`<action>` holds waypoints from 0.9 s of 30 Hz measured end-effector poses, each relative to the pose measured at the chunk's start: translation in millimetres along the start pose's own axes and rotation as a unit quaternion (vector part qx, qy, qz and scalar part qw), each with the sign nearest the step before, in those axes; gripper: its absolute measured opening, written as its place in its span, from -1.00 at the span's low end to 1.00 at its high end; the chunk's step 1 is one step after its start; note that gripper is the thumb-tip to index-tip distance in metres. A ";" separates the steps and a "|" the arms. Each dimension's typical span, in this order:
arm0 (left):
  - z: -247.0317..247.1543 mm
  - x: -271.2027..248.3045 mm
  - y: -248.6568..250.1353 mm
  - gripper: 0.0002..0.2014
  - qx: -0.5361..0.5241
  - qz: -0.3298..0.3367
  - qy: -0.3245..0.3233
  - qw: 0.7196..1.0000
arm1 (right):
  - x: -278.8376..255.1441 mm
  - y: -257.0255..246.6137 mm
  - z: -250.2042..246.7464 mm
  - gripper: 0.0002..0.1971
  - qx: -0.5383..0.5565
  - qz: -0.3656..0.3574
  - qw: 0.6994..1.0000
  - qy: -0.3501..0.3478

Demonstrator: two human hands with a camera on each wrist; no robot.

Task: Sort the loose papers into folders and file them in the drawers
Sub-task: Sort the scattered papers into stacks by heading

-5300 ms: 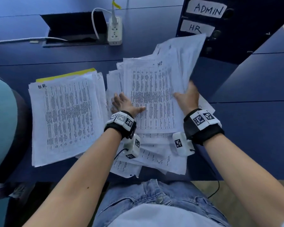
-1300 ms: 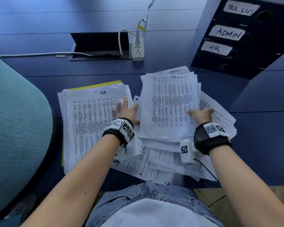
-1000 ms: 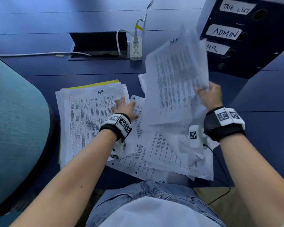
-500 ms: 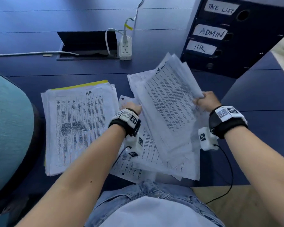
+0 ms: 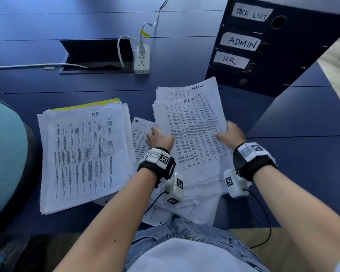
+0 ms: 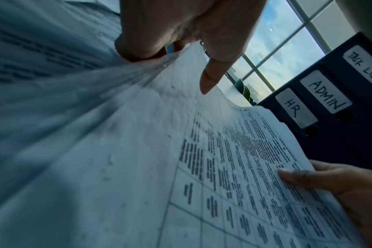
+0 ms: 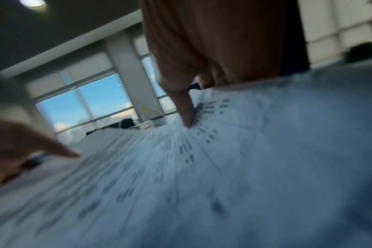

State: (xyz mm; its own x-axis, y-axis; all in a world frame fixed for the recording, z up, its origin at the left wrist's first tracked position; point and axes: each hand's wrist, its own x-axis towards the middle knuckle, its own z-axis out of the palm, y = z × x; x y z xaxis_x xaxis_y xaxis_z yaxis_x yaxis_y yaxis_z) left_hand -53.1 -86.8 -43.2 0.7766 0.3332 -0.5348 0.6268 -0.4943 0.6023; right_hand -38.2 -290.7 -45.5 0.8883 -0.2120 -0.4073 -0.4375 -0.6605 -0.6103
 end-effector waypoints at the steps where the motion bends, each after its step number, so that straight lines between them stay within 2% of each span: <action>1: 0.4 0.9 -0.1 -0.42 -0.008 0.003 0.006 1.000 | -2.8 0.2 3.6 -0.55 -0.044 -0.021 0.999 0.019; 3: 3.2 1.0 -0.4 -0.54 -0.026 0.025 0.040 0.999 | -7.8 -0.5 9.6 -0.45 -0.084 -0.051 0.994 0.039; 5: 7.0 -6.3 3.1 -0.66 -0.044 0.075 0.071 0.994 | -9.2 0.1 12.7 -0.46 -0.070 -0.065 0.994 0.046; 8: 7.9 -17.3 13.5 -0.74 -0.098 0.137 0.045 0.985 | -5.7 5.6 7.5 -0.47 -0.023 -0.043 0.998 0.044; 10: 0.0 -14.0 22.2 -0.72 -0.149 0.174 0.024 0.973 | -4.0 9.0 -0.1 -0.40 0.075 -0.022 0.996 0.032; 12: -14.6 -12.0 32.6 -0.70 -0.237 0.214 -0.020 0.947 | -6.7 8.6 -11.1 -0.31 0.226 0.017 0.974 0.009; 13: -23.0 -12.2 37.4 -0.67 -0.278 0.228 -0.031 0.933 | -7.8 6.3 -18.0 -0.39 0.284 0.020 0.959 0.004; 15: -43.1 -17.1 51.3 -0.64 -0.343 0.250 -0.011 0.906 | -12.0 -6.9 -35.3 -0.80 0.355 -0.033 0.934 -0.001; 16: -54.3 -21.0 60.0 -0.66 -0.368 0.264 0.010 0.891 | -15.4 -17.5 -45.7 -0.90 0.375 -0.078 0.924 0.000; 17: -65.8 -24.8 69.6 -0.67 -0.389 0.287 0.028 0.875 | -19.1 -28.6 -54.4 -0.87 0.387 -0.129 0.913 0.007; 20: -98.0 -42.6 97.2 -0.52 -0.412 0.370 0.075 0.829 | -37.5 -68.7 -79.1 -0.79 0.409 -0.275 0.868 0.068; 22: -114.5 -54.3 109.8 -0.66 -0.416 0.439 0.087 0.791 | -51.3 -92.6 -92.5 -0.78 0.433 -0.357 0.819 0.119; 24: -126.8 -62.5 116.9 -0.74 -0.440 0.475 0.076 0.758 | -61.4 -104.7 -96.8 -0.80 0.451 -0.408 0.781 0.142; 25: -129.3 -61.6 115.8 -0.72 -0.443 0.481 0.077 0.753 | -62.9 -105.0 -94.9 -0.81 0.454 -0.416 0.775 0.143; 27: -126.2 -55.6 103.8 -0.65 -0.435 0.455 0.070 0.774 | -61.8 -99.7 -84.3 -0.87 0.444 -0.380 0.801 0.131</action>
State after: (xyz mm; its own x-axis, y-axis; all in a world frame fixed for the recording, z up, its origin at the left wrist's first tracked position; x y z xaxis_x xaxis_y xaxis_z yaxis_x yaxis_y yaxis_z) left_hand -23.2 -55.3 123.8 0.8829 0.2776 0.3788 -0.4255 0.1317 0.8953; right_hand -37.8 -272.4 97.7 0.8932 -0.2131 0.3959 0.4195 0.0783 -0.9044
